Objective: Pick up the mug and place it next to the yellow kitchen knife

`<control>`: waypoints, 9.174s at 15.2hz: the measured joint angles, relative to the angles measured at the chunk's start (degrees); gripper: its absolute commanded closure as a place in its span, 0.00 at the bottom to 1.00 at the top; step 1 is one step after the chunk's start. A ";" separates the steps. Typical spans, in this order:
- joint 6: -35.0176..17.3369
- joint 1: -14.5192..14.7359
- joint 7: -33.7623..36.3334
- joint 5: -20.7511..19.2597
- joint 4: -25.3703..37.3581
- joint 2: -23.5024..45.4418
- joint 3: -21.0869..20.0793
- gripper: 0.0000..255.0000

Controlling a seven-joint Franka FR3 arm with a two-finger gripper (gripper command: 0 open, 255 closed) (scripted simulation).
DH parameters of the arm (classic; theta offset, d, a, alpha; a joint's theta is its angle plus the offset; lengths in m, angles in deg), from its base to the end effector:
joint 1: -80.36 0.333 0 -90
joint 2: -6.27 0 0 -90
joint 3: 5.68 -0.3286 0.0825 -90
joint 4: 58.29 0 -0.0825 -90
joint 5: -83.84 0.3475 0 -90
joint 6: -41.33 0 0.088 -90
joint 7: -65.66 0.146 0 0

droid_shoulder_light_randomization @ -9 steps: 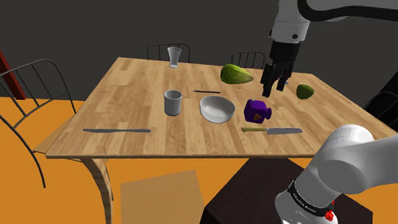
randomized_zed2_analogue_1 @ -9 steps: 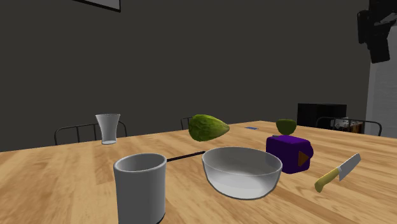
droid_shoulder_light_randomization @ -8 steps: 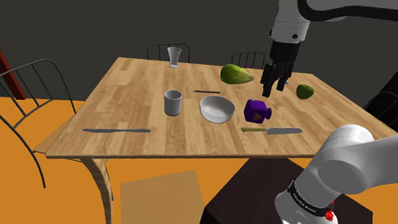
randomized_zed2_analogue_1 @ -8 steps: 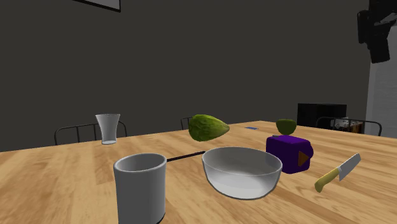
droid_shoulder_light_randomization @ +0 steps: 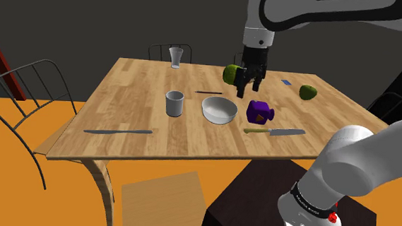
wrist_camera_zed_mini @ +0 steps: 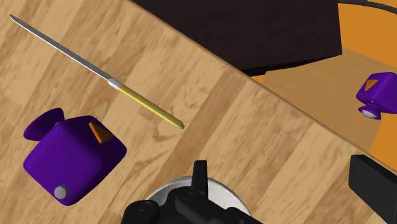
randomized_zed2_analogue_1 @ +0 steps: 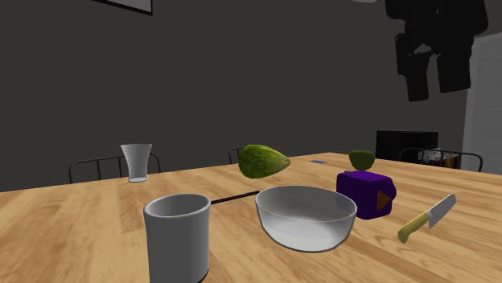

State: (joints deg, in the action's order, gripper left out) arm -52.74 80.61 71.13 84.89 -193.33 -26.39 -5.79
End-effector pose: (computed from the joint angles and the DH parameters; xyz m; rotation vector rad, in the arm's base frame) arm 0.3152 0.0046 0.5031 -3.1202 0.1439 0.2280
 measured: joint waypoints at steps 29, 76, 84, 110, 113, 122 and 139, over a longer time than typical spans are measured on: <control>-13.66 5.77 8.85 -7.23 49.43 60.47 -5.56 0.00; -2.36 5.89 7.90 -6.87 58.75 58.40 -5.68 1.00; 4.50 6.22 7.53 -6.87 66.21 58.98 -5.71 1.00; -7.63 -6.54 -13.51 -7.74 11.70 14.89 4.75 1.00; -7.46 -8.14 -16.79 -9.09 8.10 10.71 7.00 1.00; -6.86 -13.46 -27.08 -14.53 1.33 1.80 14.57 1.00; -7.64 -23.02 -49.04 -26.21 1.00 -3.22 32.47 1.00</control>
State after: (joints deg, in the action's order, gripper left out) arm -60.39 57.59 22.09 58.68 -192.33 -29.61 26.68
